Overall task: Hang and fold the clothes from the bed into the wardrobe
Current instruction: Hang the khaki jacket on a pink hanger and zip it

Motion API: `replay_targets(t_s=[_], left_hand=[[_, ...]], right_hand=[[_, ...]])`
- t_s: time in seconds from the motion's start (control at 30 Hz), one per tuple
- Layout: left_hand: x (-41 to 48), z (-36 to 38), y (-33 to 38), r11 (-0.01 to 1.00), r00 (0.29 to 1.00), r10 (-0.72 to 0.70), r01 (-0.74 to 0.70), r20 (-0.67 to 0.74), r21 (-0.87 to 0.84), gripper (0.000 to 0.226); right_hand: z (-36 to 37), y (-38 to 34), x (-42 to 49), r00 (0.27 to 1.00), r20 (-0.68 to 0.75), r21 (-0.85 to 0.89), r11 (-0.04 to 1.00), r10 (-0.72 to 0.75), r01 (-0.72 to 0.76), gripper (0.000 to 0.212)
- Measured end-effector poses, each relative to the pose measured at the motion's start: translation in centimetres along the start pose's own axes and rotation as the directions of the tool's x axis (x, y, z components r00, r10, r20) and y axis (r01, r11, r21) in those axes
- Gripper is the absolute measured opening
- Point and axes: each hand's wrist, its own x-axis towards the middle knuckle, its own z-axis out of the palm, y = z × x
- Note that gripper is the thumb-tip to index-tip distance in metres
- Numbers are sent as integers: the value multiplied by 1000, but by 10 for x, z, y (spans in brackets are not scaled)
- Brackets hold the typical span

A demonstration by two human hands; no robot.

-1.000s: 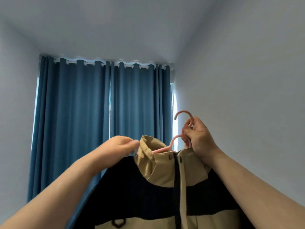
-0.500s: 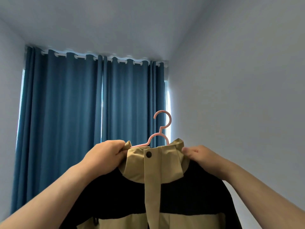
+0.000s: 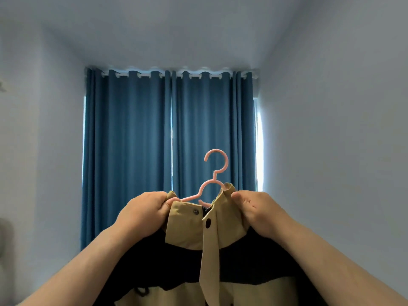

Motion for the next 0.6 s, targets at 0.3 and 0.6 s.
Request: replay_targets(t_s=[0.3,0.6], left_hand=[[-41,-35,1,984,986,-38,65,-160,169,56],[-104,-46,71,896,943,-217,295,-253,333,49]], right_hand=[[8,26,-2,992,73,-25,994,-102,104,75],[-1,37,-31,915,175,402,875,-363,270,63]])
